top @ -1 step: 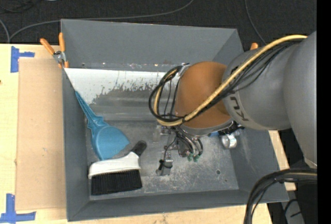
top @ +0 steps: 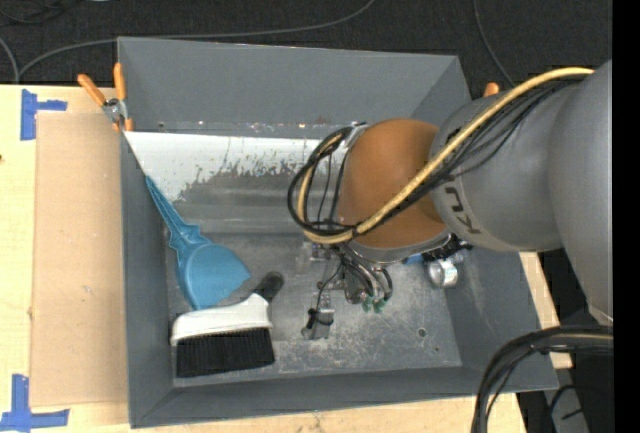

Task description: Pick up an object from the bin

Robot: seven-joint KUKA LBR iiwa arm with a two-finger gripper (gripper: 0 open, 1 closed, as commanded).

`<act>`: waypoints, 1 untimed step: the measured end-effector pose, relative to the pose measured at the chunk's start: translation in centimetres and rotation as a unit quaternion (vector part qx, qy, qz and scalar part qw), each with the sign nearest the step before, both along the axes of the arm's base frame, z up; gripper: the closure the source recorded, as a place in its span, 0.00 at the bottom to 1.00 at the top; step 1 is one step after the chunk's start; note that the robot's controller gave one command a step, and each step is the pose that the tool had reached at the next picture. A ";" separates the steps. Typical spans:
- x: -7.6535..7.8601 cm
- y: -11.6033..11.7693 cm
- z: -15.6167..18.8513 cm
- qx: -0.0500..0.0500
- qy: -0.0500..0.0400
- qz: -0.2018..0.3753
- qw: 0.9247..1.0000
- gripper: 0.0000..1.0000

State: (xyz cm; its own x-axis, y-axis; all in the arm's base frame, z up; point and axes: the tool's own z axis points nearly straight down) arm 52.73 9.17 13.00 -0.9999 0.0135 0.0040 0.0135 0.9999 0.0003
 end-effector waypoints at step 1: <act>-1.2 1.4 -1.9 -0.001 -0.005 0.001 1.000 0.00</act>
Offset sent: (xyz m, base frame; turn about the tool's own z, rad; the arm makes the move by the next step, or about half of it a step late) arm 0.0086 0.0132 -0.0600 -0.3916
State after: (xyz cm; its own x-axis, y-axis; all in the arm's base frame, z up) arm 51.52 10.59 11.06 -0.9999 0.0113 -0.0058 0.0113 0.9999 -0.0007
